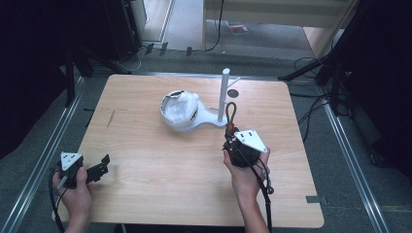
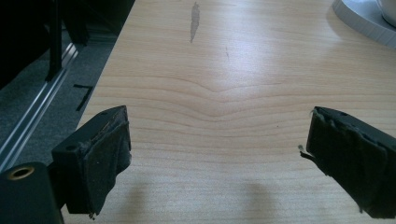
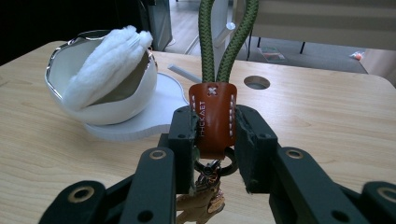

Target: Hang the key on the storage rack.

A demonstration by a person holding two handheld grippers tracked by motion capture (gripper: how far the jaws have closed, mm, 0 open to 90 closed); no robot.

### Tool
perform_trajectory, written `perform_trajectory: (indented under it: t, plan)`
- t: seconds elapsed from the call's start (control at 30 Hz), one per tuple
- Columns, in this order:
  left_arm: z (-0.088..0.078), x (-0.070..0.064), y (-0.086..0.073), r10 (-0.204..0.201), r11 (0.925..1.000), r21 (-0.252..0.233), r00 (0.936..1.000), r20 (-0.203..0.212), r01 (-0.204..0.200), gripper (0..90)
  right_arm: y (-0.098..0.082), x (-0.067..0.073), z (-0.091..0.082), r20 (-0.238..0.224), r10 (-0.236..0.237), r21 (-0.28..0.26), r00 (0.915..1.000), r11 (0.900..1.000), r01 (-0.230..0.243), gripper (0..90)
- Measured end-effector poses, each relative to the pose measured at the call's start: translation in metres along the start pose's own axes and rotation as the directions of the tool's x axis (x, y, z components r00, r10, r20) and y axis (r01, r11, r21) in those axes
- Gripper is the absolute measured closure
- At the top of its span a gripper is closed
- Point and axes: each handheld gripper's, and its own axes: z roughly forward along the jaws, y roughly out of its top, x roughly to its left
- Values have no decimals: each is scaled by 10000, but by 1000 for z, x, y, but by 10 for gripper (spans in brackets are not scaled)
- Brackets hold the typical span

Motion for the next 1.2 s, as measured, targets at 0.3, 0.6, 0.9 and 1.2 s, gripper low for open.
perform_trajectory:
  t: [0.3, 0.6, 0.9, 1.2]
  plan:
    - [0, 0, 0, -5, 10000, -18, 10000, 12, 5, 70, -2, -1, 9, 53, 47, 130, 10000, 9999, -47, 705]
    - [0, 0, 0, 5, 10000, -9, 10000, 2, -5, 70, -2, -2, 16, 98, 42, 214, 9999, 9998, -44, 704]
    - [0, 0, 0, -23, 10000, -20, 10000, 14, 23, 69, -3, -4, 23, 101, 1, 369, 9999, 9993, -5, 704]
    - [0, 0, 0, 12, 10000, -60, 10000, -23, -12, 70, -6, -4, 31, 119, -19, 529, 9999, 9986, 12, 704]
